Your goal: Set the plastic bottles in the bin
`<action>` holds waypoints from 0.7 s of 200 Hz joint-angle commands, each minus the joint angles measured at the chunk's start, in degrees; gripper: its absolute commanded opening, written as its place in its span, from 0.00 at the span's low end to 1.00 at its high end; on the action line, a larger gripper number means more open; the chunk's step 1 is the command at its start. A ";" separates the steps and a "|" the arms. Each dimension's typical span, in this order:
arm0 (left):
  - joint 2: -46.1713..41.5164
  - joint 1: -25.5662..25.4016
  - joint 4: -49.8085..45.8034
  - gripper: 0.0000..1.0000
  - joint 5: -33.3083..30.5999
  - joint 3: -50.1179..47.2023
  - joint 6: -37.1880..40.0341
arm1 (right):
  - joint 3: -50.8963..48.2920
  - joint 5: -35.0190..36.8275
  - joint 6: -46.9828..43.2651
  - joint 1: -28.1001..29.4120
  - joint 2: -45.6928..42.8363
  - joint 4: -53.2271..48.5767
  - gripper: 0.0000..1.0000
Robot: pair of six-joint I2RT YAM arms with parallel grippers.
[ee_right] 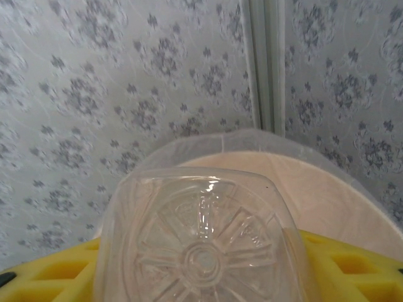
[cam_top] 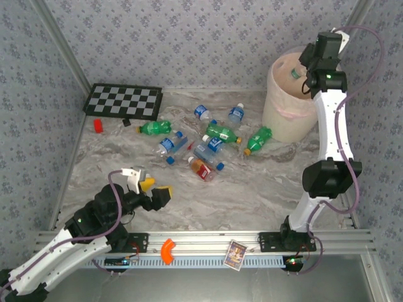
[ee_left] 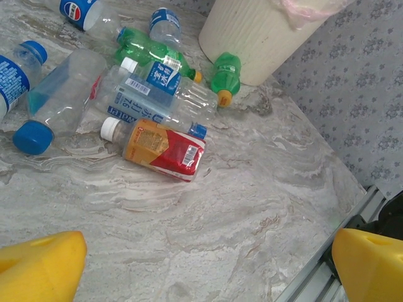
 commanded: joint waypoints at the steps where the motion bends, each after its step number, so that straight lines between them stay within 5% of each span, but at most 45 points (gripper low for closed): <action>1: -0.45 -0.48 -0.45 1.00 0.18 0.26 -0.63 | 1.65 1.86 -2.68 0.95 0.64 -3.49 0.70; 9: -0.42 -0.55 -0.34 1.00 0.08 0.26 -0.52 | 1.38 2.02 -3.31 1.19 0.64 -3.43 0.79; 17: -0.34 -0.48 -0.19 1.00 -0.24 0.19 -0.41 | 1.26 2.24 -3.51 1.37 0.64 -3.63 1.00; 82: 1.51 -0.48 0.50 1.00 -2.39 0.36 -0.58 | -2.96 1.54 -3.44 5.07 -3.54 -3.33 1.00; 140: 3.09 -0.48 -4.29 1.00 -10.54 2.27 -2.90 | -22.85 -0.32 -1.59 13.84 -19.59 7.77 0.99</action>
